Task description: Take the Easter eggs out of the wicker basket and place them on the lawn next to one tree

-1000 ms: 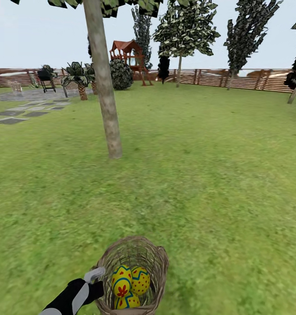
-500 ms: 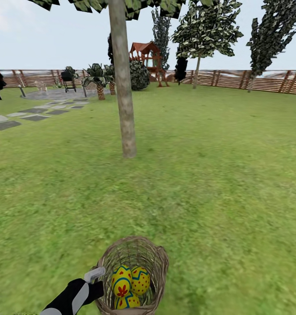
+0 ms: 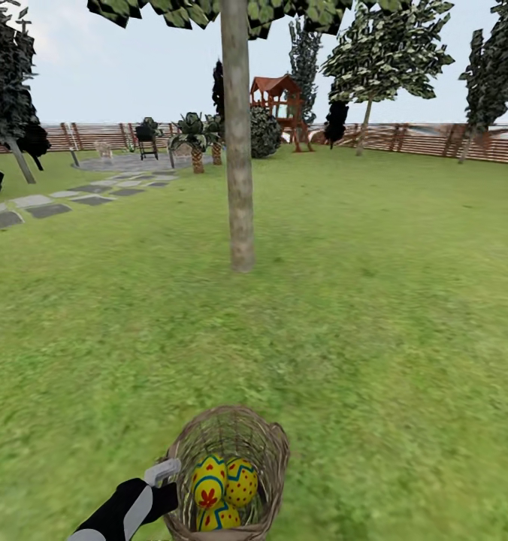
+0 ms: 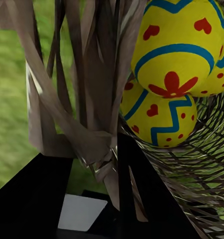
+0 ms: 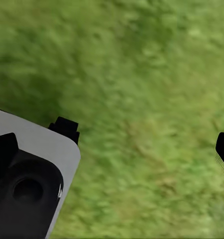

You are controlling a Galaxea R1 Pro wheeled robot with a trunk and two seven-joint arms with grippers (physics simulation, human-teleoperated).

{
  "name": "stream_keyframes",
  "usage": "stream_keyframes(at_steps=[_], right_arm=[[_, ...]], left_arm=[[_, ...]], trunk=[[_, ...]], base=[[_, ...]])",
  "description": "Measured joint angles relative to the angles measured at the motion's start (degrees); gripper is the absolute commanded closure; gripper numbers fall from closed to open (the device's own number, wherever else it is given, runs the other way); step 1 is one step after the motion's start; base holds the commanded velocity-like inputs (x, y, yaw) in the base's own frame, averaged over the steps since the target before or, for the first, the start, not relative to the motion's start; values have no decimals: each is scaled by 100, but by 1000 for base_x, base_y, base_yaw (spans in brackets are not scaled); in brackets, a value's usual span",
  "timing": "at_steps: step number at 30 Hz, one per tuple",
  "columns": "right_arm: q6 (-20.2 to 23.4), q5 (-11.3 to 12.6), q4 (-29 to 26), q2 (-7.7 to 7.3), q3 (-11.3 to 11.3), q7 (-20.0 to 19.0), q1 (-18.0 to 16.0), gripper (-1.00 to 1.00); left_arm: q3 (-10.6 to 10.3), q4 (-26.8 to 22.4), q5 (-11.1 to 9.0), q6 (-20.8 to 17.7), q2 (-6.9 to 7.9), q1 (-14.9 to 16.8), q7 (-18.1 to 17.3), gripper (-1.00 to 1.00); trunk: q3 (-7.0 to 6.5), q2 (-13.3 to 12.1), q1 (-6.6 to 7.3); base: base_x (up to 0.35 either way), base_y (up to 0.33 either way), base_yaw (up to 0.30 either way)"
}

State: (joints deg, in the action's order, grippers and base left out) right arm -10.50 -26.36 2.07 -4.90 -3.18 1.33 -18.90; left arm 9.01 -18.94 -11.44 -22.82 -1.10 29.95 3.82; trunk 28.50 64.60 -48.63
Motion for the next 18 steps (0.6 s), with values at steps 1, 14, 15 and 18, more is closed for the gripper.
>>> stream_keyframes(at_steps=[1, 14, 15, 18], right_arm=[[-1, -4, 0, -10, 0, -2, 0, -100], [-2, -19, 8, -27, 0, -6, 1, -100], [-2, -19, 8, -27, 0, -6, 1, -100], [-2, -18, 8, -27, 0, -6, 1, -100]], left_arm=[[-3, 0, 18, -1, 0, 0, 1, 100], [0, 1, -1, 1, 0, 1, 1, 100], [-1, 1, 0, 1, 0, 1, 1, 100], [0, 1, -1, 1, 0, 1, 1, 100]], trunk=[[0, 0, 0], [-84, 0, 0], [-93, 0, 0], [-120, 0, 0]], base=[[0, 0, 121], [0, 0, -1], [0, 0, 0], [0, 0, 0]])
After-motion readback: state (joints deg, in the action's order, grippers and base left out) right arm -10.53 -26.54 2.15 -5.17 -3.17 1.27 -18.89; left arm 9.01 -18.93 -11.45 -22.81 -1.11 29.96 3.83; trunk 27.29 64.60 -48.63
